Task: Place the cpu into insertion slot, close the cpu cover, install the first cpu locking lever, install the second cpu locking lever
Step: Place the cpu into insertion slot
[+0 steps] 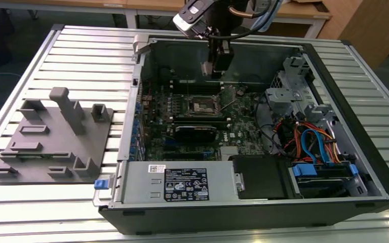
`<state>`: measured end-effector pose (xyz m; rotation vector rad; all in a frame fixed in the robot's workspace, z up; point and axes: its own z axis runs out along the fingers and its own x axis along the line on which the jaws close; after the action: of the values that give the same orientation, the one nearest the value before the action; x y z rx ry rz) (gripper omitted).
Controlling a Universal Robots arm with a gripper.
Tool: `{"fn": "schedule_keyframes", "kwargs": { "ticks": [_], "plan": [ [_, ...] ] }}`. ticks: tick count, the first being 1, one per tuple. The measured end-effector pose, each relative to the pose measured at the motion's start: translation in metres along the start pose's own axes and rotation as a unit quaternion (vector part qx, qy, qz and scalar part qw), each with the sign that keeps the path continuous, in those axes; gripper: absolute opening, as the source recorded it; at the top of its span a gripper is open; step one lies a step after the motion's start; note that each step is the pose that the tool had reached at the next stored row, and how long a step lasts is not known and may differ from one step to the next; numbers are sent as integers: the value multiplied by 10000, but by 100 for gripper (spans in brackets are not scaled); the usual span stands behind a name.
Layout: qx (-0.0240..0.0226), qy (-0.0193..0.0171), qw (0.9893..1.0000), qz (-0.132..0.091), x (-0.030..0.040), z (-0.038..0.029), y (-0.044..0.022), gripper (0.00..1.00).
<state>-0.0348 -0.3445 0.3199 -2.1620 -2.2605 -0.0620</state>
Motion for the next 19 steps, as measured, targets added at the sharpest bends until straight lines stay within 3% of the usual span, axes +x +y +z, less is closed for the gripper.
{"fn": "schedule_keyframes", "kwargs": {
  "ticks": [8, 15, 19],
  "plan": [
    [-1, 0, 10000, 33, 0, 7, 0, 54],
    [-11, -6, 9995, 309, -1, 29, -1, 54],
    [-13, -7, 9994, 349, -2, 51, -1, 54]
  ]
}}
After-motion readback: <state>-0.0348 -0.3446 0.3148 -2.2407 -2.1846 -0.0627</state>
